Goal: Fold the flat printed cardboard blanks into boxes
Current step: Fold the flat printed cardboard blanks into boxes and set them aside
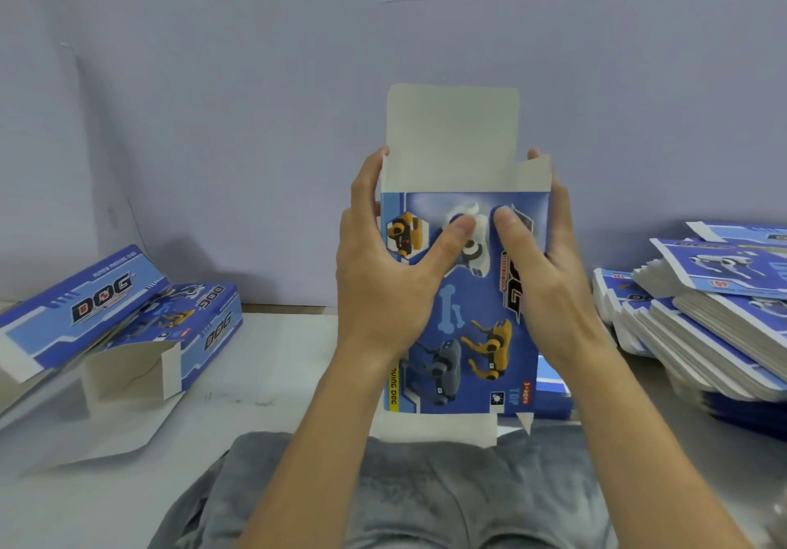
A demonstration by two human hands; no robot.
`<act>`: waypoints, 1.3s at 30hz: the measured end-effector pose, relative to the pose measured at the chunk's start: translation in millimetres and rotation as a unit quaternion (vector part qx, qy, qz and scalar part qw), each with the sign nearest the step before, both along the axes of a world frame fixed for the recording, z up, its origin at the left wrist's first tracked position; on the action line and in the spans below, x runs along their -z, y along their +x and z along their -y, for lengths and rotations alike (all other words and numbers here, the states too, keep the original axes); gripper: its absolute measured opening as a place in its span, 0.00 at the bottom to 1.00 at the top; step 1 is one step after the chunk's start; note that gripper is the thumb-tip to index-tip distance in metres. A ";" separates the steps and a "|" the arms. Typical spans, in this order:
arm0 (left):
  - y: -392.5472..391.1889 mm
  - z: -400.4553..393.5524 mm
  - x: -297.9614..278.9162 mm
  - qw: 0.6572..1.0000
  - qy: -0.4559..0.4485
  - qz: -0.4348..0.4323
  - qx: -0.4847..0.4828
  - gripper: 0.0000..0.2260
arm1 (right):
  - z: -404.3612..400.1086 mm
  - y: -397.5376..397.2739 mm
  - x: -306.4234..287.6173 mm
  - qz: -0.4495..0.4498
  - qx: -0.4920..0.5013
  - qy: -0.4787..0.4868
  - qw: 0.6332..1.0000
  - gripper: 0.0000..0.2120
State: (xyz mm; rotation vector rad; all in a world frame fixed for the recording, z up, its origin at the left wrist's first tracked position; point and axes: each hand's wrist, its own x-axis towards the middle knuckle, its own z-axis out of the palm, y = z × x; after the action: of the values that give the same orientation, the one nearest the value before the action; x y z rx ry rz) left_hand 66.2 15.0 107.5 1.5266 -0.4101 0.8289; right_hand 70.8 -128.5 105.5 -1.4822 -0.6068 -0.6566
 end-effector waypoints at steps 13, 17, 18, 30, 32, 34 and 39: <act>0.3 -4.4 0.9 1.000 -0.013 -0.008 -0.002 0.35 | -8.0 -1.3 0.1 0.012 -0.005 0.025 1.000 0.31; -1.7 -4.6 0.3 1.000 -0.009 -0.009 0.000 0.30 | -9.9 -1.9 -0.2 -0.007 -0.026 0.051 0.998 0.23; -2.8 -4.6 -0.5 1.000 -0.001 -0.005 -0.007 0.26 | -10.3 -2.4 -0.8 -0.016 -0.032 0.057 0.998 0.19; -14.3 -8.5 -8.5 0.998 -0.005 -0.058 0.034 0.18 | -4.6 -16.3 -13.6 -0.072 -0.073 0.013 0.995 0.20; -14.7 -7.9 -10.0 0.997 -0.028 -0.060 0.044 0.15 | -8.7 -18.7 -17.5 -0.073 -0.047 0.012 0.996 0.24; -13.4 -8.5 -10.5 0.996 -0.055 -0.056 0.028 0.15 | -13.4 -20.2 -20.1 -0.075 -0.027 0.020 0.997 0.25; -13.5 -12.0 -16.0 0.993 -0.103 -0.047 0.033 0.11 | -15.1 -16.4 -21.5 -0.070 -0.032 0.040 0.996 0.13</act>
State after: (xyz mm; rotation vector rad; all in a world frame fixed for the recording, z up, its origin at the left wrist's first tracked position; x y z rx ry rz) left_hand 52.7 26.9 123.4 1.3475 -0.2955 0.7212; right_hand 54.4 -113.3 127.1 -1.4145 -0.5125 -0.5162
